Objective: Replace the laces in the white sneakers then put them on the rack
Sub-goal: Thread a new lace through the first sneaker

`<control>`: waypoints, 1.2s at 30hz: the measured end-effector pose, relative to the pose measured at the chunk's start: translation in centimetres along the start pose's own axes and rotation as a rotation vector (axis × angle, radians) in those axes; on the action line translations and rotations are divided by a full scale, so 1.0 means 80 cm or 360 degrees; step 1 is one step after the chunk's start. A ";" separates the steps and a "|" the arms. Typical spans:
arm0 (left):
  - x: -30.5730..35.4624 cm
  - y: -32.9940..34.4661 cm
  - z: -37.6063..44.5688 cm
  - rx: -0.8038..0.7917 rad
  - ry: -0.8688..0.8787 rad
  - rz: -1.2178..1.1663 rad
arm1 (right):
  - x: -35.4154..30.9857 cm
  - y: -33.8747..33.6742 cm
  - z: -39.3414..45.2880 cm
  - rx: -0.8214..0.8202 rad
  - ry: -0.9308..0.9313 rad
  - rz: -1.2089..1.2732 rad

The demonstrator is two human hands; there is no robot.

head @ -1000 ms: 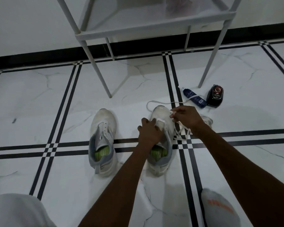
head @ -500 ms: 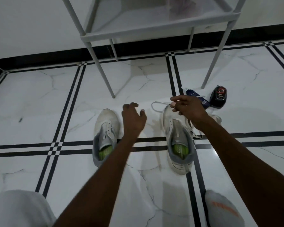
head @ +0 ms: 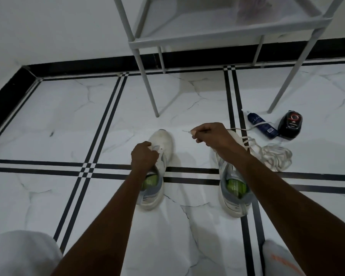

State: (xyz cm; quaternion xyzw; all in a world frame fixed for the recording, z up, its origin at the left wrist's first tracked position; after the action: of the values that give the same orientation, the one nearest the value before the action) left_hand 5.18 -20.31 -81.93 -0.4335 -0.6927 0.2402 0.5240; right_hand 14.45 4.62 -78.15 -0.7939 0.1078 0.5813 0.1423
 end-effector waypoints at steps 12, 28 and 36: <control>0.081 0.082 -0.055 -0.0153 0.0502 -0.0108 | 0.048 0.015 -0.010 0.0010 -0.0043 -0.0551; 0.025 0.121 -0.063 -0.0389 -0.0089 -0.1105 | 0.058 0.035 -0.011 -0.0107 -0.0349 -0.1241; 0.025 0.124 -0.064 -0.0397 -0.0116 -0.1162 | 0.071 0.039 -0.009 -0.0027 -0.0354 -0.1234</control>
State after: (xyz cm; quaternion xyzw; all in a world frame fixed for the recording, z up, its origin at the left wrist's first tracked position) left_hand 13.32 -14.19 -87.01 -0.2099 -0.8435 -0.0329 0.4934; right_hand 15.77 1.41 -83.64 -0.7092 -0.2206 0.5676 0.3552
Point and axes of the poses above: each hand's wrist, its own z-axis towards the middle knuckle, its own y-axis out of the palm, x = y × z, the point moved 10 cm from there along z, towards the middle knuckle
